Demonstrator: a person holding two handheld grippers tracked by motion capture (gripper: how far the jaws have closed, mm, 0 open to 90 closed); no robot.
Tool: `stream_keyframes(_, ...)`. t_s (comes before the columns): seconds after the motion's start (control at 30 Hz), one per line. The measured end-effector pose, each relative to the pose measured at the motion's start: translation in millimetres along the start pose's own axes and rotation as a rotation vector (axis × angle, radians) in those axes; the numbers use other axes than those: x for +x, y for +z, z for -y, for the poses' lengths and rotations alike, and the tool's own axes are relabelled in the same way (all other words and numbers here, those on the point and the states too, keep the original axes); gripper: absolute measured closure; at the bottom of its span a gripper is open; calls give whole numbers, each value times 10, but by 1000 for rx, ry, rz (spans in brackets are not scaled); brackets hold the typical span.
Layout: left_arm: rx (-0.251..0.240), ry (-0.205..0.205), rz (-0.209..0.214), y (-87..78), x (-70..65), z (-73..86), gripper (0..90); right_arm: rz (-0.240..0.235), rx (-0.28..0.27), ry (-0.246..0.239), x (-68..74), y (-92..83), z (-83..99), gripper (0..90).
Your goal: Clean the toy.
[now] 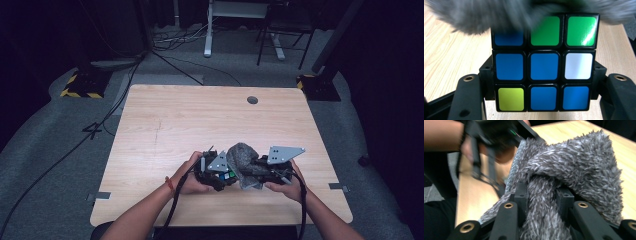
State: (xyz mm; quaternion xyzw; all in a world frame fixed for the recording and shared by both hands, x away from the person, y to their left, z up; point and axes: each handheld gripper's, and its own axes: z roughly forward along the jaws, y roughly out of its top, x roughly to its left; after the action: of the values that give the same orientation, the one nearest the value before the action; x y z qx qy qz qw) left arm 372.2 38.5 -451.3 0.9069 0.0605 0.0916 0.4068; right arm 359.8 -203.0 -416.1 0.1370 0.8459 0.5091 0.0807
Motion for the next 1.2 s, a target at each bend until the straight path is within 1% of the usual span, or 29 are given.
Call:
stream_keyframes(0.03,3,2,-3,3,-1,1,337,-4,-5,-6,25,7,-21,691)
stream_keyframes(0.07,4,2,-7,3,-1,0,337,8,-5,-8,42,18,-41,690)
stream_keyframes(0.17,3,-5,-13,-14,3,-1,337,21,2,1,22,30,-33,689)
stream_keyframes(0.33,-5,-1,-18,-35,5,-9,337,66,56,49,-113,42,56,690)
stream_keyframes(0.43,-15,0,-18,-64,14,-14,337,92,96,75,-202,47,153,690)
stream_keyframes(0.5,-27,-2,-19,-88,26,-20,337,96,100,88,-233,42,199,690)
stream_keyframes(0.53,-30,-7,-19,-100,29,-22,337,100,89,77,-231,35,213,690)
stream_keyframes(0.57,-30,-6,-22,-108,35,-24,337,106,85,54,-223,30,217,689)
stream_keyframes(0.6,-30,-3,-23,-114,45,-25,337,105,77,48,-211,27,215,690)
stream_keyframes(0.63,-34,-15,-20,-122,56,-14,337,90,66,43,-201,24,213,690)
stream_keyframes(0.67,-36,-20,-16,-123,65,-6,337,83,56,27,-170,20,202,691)
stream_keyframes(0.7,-30,-20,-21,-123,67,-2,337,82,55,19,-150,18,188,690)
stream_keyframes(0.73,-24,-16,-31,-117,69,0,337,72,46,18,-135,13,177,691)
stream_keyframes(0.77,-20,-20,-31,-109,76,3,337,55,31,16,-116,8,162,691)
stream_keyframes(0.8,-14,-26,-26,-96,80,8,337,45,24,15,-91,6,140,691)
stream_keyframes(0.83,-3,-23,-26,-75,78,12,337,28,18,16,-68,8,113,691)
stream_keyframes(0.87,1,-27,-22,-63,75,15,337,0,2,17,-41,11,82,690)
stream_keyframes(0.9,-3,-34,-14,-51,70,19,337,-13,-10,17,-11,27,43,690)
stream_keyframes(0.97,1,-27,-6,-37,63,21,337,-15,-15,13,-8,34,25,690)
stream_keyframes(1.0,1,-26,-3,-29,49,15,337,-21,-34,15,-9,34,14,690)
stream_keyframes(1.03,1,-14,-6,-21,29,6,337,-27,-48,22,-14,38,5,690)
stream_keyframes(1.07,5,-9,-6,-17,17,0,337,-12,-45,16,-17,47,-7,690)
stream_keyframes(1.13,-5,-7,-4,-24,11,-7,337,41,-27,11,-39,53,-8,690)
stream_keyframes(1.17,-11,-3,-6,-37,11,-9,337,65,-13,22,-69,55,7,690)
stream_keyframes(1.2,-16,-4,-7,-49,11,-12,337,80,-2,44,-111,54,34,690)
